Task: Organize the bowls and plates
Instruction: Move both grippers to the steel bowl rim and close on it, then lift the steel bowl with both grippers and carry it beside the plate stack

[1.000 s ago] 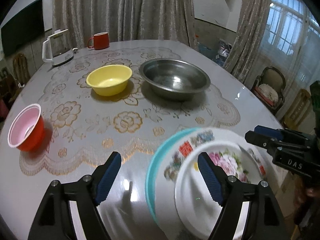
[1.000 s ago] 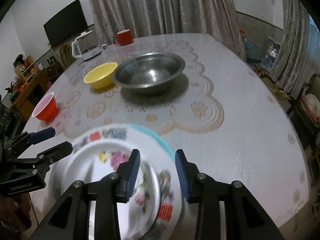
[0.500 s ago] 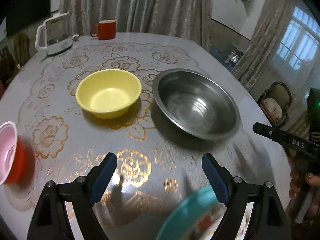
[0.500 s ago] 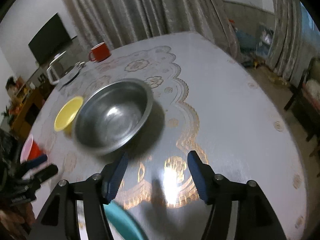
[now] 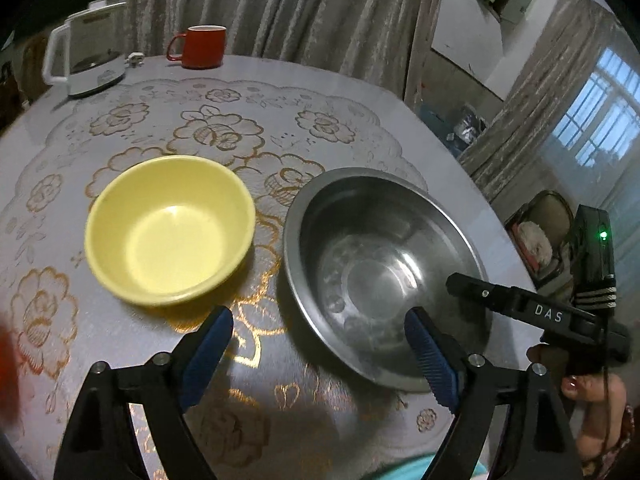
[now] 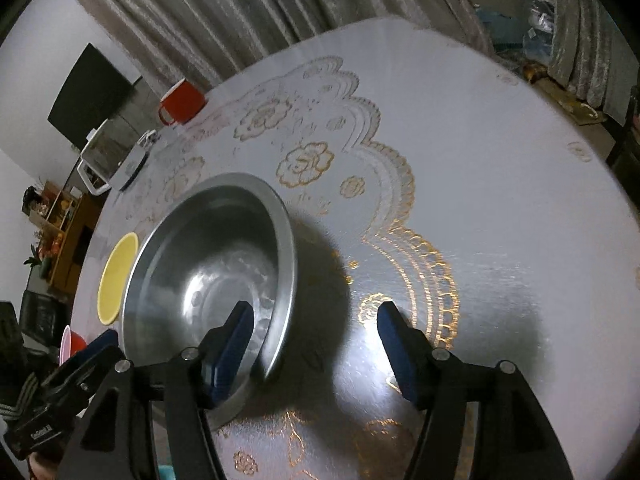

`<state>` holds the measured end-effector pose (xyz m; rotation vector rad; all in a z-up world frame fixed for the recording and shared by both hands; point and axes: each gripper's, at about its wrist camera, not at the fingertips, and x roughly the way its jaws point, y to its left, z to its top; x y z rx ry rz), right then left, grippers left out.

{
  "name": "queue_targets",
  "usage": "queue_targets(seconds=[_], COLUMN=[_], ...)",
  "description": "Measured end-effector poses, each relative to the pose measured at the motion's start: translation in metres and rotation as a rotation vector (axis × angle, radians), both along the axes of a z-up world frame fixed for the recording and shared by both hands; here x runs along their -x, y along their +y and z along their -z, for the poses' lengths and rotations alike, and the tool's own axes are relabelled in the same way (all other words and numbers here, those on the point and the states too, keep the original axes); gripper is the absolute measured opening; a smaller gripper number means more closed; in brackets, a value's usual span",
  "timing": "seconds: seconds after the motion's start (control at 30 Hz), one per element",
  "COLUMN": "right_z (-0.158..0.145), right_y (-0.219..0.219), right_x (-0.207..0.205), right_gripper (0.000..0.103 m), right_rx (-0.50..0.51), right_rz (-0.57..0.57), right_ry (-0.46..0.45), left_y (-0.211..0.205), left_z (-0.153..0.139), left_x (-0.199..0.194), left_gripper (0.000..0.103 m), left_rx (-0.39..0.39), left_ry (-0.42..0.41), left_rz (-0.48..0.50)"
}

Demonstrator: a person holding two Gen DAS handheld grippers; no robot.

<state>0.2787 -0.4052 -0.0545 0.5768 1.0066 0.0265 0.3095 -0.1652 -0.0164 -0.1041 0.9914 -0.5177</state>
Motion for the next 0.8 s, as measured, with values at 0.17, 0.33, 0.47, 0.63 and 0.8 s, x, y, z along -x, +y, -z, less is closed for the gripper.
queue_targets(seconds=[0.17, 0.33, 0.47, 0.63, 0.8], right_z=[0.003, 0.005, 0.002, 0.000, -0.001], right_y=[0.009, 0.011, 0.022, 0.027, 0.030], right_x=[-0.009, -0.008, -0.003, 0.009, 0.019], right_gripper=[0.053, 0.032, 0.017, 0.017, 0.017], right_rx=[0.035, -0.003, 0.024, 0.055, 0.039], right_rz=[-0.041, -0.061, -0.090, -0.079, -0.069], right_ry=[-0.007, -0.021, -0.041, -0.055, -0.044], left_y=[-0.012, -0.018, -0.025, -0.019, -0.016], left_z=[0.011, 0.009, 0.003, 0.004, 0.001], left_x=[-0.003, -0.002, 0.006, 0.008, 0.018], left_gripper=[0.068, 0.044, 0.033, 0.030, 0.028], left_rx=[-0.057, -0.074, -0.117, -0.100, -0.107], left_ry=[0.008, -0.009, -0.039, -0.026, -0.025], left_rz=[0.046, 0.082, 0.122, 0.144, 0.163])
